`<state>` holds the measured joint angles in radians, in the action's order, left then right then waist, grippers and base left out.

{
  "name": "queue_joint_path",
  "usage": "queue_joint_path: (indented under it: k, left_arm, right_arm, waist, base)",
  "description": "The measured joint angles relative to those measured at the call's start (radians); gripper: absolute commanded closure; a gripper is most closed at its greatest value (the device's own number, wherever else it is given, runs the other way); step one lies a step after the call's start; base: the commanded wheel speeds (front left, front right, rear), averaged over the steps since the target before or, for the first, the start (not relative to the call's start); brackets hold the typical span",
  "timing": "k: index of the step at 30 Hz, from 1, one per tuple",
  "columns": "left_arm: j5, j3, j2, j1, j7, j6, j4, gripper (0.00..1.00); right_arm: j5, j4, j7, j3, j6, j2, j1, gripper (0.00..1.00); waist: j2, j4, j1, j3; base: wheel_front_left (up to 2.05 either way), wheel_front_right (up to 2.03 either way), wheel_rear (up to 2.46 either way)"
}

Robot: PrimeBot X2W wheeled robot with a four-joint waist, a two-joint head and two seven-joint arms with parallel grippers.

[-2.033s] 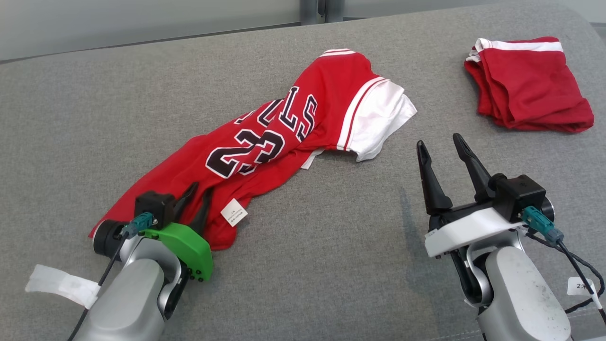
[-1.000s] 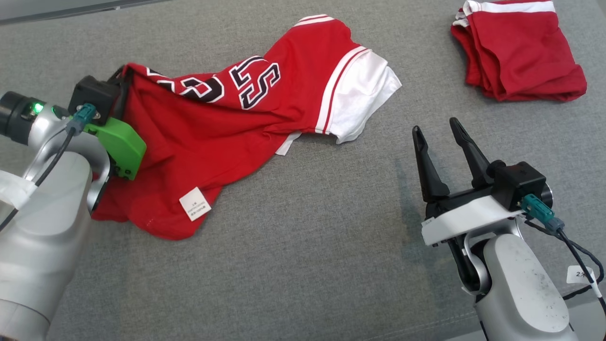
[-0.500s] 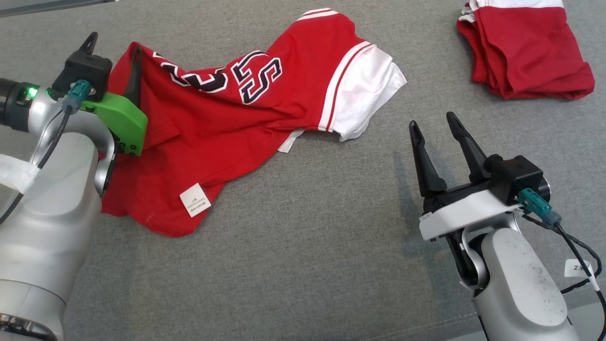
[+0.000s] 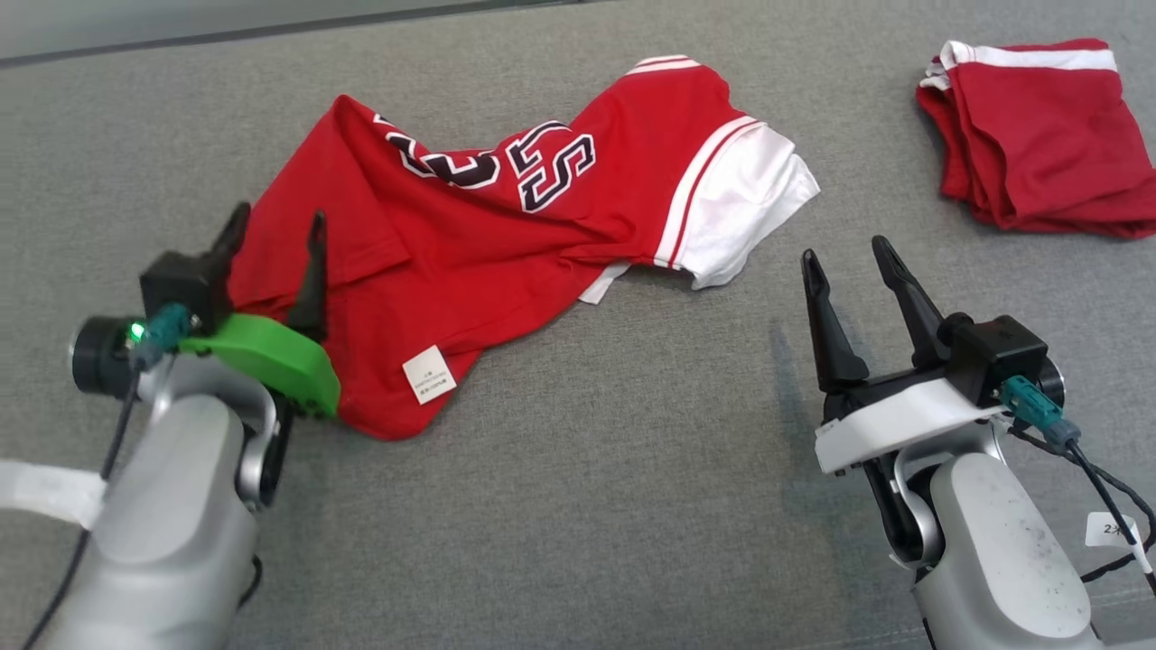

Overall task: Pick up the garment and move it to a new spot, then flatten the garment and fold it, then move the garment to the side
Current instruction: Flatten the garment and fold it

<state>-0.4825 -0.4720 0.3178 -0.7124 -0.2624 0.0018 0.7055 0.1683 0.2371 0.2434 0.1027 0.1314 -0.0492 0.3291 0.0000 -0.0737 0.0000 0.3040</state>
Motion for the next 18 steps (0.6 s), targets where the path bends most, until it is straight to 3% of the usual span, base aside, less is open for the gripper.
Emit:
queue_joint_path:
  k: [4,8,18]
  left_arm:
    - [-0.047,0.047,-0.057,0.184,0.000,0.006,-0.128,0.00]
    - [-0.095,0.055,-0.098,0.305,0.000,-0.005,-0.171,0.00]
    - [-0.168,0.065,-0.136,0.373,0.043,-0.009,-0.129,0.00]
  right_arm:
    - [0.003,0.007,-0.002,-0.005,0.000,0.000,-0.021,0.00]
    - [0.006,0.011,-0.004,-0.002,0.000,0.000,-0.028,0.00]
    - [0.012,0.015,-0.005,0.010,0.000,0.000,-0.030,0.00]
  waist:
    - [0.0000,0.032,0.0000,-0.036]
    - [0.0000,0.052,0.0000,-0.062]
    - [0.0000,0.044,0.0000,-0.087]
  base:
    - [0.00,0.00,0.00]
    - [0.00,0.00,0.00]
    - [0.00,0.00,0.00]
